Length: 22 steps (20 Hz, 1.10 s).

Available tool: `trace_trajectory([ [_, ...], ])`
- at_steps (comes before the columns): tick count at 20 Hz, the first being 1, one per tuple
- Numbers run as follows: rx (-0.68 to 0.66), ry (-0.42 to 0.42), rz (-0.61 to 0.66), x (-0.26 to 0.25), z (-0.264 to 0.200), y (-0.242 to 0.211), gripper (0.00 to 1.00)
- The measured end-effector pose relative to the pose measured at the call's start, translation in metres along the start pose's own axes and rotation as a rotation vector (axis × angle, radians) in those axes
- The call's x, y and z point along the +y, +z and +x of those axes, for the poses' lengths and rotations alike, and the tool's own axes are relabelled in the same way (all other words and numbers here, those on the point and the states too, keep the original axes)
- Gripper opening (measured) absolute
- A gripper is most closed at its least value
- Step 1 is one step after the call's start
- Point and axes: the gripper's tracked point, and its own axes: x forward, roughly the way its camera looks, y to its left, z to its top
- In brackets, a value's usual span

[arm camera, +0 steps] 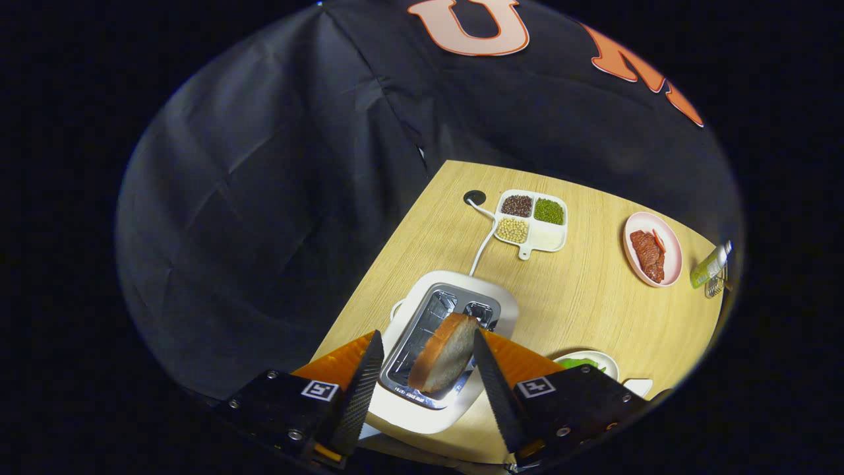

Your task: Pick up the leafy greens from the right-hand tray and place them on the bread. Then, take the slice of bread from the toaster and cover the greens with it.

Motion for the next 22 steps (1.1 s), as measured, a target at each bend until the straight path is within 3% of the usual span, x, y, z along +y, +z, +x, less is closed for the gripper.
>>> trace_trajectory([
  [5,0.104,-0.089,0.021,-0.015,0.018,-0.016,0.63],
  [11,0.191,-0.146,0.059,-0.025,0.018,-0.025,0.17],
  [15,0.188,-0.083,0.098,-0.02,0.013,-0.023,0.11],
  [22,0.027,0.042,0.19,-0.023,-0.036,0.007,0.06],
])
